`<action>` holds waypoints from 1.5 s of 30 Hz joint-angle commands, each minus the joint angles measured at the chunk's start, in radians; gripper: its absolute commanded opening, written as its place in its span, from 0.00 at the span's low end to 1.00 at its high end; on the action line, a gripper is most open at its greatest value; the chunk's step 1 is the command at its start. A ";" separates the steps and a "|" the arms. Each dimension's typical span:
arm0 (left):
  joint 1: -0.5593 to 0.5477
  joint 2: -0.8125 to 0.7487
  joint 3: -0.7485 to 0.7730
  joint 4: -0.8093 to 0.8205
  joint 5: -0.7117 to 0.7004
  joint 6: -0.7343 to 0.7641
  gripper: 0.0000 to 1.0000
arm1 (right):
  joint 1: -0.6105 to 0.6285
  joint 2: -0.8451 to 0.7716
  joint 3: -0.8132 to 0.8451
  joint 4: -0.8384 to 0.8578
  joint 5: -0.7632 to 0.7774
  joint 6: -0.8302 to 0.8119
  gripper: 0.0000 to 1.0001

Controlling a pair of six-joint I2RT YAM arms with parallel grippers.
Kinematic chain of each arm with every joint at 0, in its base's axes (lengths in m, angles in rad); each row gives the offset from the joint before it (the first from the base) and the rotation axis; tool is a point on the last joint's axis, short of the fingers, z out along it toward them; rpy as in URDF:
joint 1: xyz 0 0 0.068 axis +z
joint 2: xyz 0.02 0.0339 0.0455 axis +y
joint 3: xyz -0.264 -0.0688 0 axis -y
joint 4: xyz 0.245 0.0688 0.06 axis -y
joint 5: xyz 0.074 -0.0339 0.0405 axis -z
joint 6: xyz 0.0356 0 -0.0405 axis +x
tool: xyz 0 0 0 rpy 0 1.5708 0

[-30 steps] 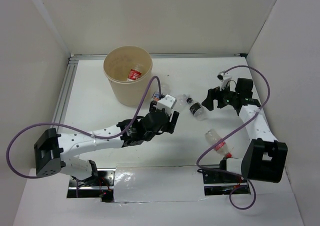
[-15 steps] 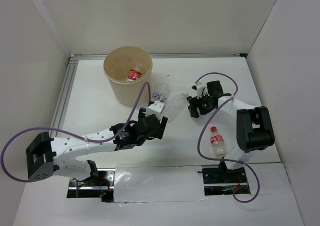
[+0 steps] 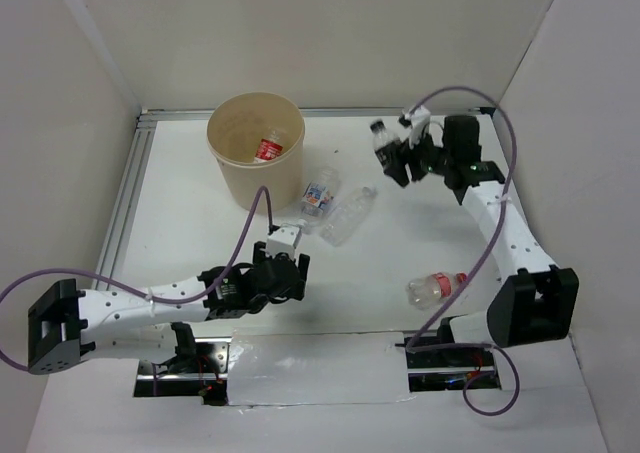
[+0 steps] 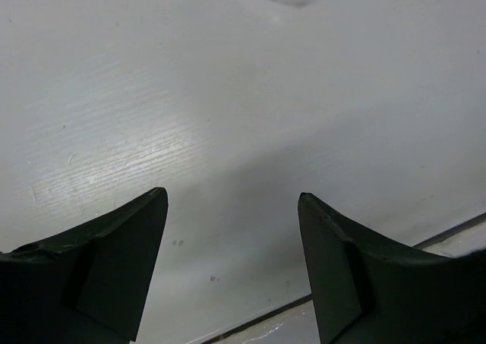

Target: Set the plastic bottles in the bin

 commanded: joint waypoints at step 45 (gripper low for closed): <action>0.225 0.796 0.721 0.280 0.240 0.671 0.87 | -0.295 0.036 0.148 -0.181 -0.162 0.182 0.99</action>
